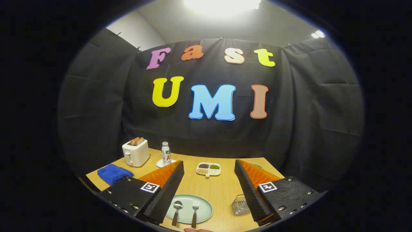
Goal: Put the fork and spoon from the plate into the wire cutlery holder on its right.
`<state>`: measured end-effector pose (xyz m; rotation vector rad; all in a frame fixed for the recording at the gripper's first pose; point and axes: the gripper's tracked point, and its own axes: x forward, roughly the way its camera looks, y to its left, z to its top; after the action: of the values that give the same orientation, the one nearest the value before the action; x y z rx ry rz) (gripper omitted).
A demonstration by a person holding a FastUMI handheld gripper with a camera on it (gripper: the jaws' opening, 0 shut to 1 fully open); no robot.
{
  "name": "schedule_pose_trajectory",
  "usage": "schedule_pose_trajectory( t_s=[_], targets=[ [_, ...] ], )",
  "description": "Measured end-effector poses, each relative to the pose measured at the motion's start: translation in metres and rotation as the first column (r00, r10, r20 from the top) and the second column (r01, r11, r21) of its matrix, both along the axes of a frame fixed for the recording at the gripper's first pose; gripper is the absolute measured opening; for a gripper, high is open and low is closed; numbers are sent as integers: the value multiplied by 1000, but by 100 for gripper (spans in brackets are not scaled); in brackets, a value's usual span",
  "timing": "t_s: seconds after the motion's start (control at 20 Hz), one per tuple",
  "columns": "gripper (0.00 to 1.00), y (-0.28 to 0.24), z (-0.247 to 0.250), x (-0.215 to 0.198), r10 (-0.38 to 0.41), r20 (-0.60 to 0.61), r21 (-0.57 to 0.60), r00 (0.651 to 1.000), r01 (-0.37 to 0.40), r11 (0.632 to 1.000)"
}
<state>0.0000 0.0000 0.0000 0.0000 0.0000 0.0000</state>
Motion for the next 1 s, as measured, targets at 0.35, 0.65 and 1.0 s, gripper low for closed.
schedule_pose_trajectory(
  t_s=[0.35, 0.65, 1.0],
  targets=[
    [96, -3, 0, 2, -10, 0, 9, 1000, 9, 1000],
    [96, -8, -7, -2, -18, -17, 4, 1000, 18, 1000],
    [96, -2, -25, -1, -6, -57, -13, 998, 6, 1000]
  ],
)
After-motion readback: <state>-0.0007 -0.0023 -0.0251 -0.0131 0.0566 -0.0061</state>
